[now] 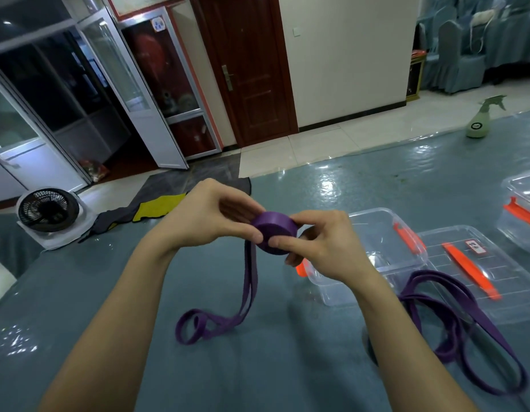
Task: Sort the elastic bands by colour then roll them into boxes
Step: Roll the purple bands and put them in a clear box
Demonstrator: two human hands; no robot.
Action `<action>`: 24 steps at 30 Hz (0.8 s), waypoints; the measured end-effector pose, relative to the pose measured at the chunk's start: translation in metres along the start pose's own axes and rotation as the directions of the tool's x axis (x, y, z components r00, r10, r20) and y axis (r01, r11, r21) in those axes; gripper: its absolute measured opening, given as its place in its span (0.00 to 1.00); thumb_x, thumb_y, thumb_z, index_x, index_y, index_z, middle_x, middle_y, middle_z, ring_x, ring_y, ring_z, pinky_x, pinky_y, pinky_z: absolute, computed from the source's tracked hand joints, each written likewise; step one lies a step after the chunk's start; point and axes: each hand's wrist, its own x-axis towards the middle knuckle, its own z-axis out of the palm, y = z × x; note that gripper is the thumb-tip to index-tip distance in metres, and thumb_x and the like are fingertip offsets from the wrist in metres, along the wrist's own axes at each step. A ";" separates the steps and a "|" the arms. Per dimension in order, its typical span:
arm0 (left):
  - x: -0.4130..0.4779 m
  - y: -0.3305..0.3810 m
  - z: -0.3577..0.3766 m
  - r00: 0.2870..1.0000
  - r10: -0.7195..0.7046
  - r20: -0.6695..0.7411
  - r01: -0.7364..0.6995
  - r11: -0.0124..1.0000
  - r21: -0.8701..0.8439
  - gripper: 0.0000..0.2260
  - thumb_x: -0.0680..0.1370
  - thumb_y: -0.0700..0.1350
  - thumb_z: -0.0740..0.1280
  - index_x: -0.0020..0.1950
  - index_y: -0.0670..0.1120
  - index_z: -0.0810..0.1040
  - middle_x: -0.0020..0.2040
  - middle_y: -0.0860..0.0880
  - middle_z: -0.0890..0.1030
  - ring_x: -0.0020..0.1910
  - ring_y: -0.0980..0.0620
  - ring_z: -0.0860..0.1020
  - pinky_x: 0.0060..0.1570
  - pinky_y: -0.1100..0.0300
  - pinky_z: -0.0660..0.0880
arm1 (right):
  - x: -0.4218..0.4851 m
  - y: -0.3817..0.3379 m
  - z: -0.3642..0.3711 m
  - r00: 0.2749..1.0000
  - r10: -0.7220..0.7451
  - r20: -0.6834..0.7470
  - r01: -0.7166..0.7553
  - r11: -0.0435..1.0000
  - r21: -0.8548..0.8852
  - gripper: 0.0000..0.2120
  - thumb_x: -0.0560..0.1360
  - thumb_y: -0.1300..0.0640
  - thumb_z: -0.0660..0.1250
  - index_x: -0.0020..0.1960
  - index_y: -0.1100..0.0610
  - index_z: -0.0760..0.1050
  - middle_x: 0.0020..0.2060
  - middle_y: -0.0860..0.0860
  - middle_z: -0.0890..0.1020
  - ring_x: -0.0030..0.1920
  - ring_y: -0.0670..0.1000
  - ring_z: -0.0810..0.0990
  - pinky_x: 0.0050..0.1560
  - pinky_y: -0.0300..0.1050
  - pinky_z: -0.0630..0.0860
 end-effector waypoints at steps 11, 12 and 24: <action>-0.003 -0.017 0.018 0.984 -0.009 -0.179 -0.030 0.976 -0.214 0.18 0.66 0.48 0.87 0.53 0.50 0.91 0.46 0.49 0.91 0.47 0.49 0.90 0.52 0.57 0.87 | 0.004 0.022 0.017 0.990 0.132 0.043 -0.138 0.908 0.394 0.17 0.70 0.58 0.82 0.58 0.57 0.87 0.43 0.60 0.90 0.32 0.58 0.88 0.33 0.44 0.83; -0.003 -0.017 0.017 0.991 -0.015 -0.133 -0.004 0.989 -0.146 0.17 0.66 0.47 0.87 0.53 0.49 0.91 0.45 0.50 0.91 0.46 0.50 0.90 0.52 0.57 0.87 | 0.005 0.024 0.014 0.991 0.122 0.055 -0.133 0.953 0.271 0.20 0.70 0.56 0.84 0.60 0.54 0.86 0.46 0.53 0.90 0.31 0.57 0.88 0.30 0.43 0.80; 0.009 0.006 0.019 0.995 -0.046 0.090 0.001 0.894 0.448 0.12 0.68 0.53 0.86 0.49 0.54 0.91 0.39 0.59 0.89 0.40 0.63 0.86 0.48 0.53 0.85 | 0.007 0.025 0.017 0.989 0.021 0.143 0.046 0.894 -0.445 0.13 0.71 0.39 0.82 0.50 0.45 0.86 0.34 0.41 0.84 0.36 0.45 0.84 0.41 0.43 0.79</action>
